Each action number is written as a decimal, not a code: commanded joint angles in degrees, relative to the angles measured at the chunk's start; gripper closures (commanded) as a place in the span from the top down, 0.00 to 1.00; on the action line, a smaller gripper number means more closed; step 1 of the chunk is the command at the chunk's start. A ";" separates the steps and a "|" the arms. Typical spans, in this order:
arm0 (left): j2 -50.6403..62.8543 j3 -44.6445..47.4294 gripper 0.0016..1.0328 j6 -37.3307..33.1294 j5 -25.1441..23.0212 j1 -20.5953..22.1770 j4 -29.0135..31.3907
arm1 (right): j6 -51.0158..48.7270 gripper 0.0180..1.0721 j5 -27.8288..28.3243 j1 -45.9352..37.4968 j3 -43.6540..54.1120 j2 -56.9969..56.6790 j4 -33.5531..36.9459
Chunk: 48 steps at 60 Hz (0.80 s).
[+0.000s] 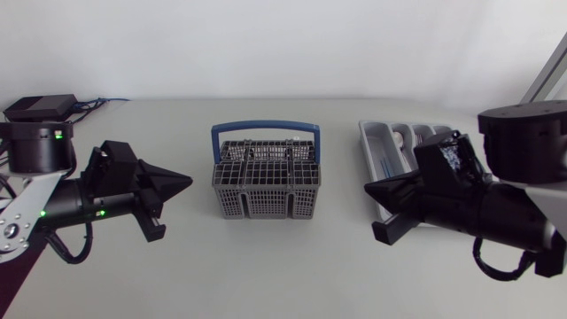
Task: Unload the cutlery basket into the drawer organizer.
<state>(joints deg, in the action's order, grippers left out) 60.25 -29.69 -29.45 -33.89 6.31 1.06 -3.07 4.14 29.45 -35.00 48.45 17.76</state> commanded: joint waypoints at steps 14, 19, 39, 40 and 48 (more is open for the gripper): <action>-17.27 5.08 0.89 2.56 5.76 -2.70 6.67 | -4.58 0.24 -2.30 -6.69 5.03 -11.27 2.98; -22.19 6.14 0.95 2.56 5.76 -4.90 8.70 | -5.81 0.58 -2.12 -9.33 5.65 -14.43 4.21; -35.52 9.99 0.95 6.02 9.62 -10.03 11.26 | -6.74 0.96 -2.54 -15.30 10.96 -24.25 1.56; -35.98 10.35 0.95 6.45 10.07 -9.96 11.04 | -6.56 0.96 -2.57 -15.56 11.41 -24.70 1.21; -38.01 8.51 0.96 2.73 4.97 -15.53 14.58 | -9.23 0.96 -2.56 -17.15 9.16 -26.56 4.65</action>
<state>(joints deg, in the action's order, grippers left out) 22.90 -21.43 -25.96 -28.05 -7.09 15.77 -10.79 1.85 13.30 -25.69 23.42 21.93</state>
